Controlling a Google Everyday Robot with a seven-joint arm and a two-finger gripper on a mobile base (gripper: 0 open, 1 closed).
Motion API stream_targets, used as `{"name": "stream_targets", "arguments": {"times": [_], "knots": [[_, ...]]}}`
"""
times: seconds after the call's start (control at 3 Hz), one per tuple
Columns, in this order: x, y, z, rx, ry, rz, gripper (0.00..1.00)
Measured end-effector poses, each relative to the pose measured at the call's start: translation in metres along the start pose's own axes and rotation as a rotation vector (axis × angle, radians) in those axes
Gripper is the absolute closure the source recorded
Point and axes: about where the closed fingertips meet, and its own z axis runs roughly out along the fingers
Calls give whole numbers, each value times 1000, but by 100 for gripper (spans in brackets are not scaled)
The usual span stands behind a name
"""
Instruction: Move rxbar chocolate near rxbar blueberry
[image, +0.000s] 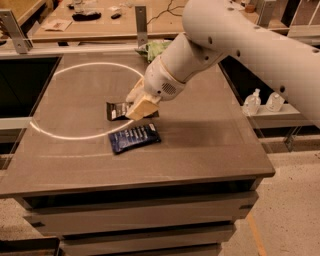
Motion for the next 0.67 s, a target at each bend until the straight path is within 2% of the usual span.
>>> {"name": "stream_targets", "arguments": {"times": [0.33,0.67], "knots": [[1,4,3,4,-8,-4,100],[0,4,4,1,-7,-6,81]]}}
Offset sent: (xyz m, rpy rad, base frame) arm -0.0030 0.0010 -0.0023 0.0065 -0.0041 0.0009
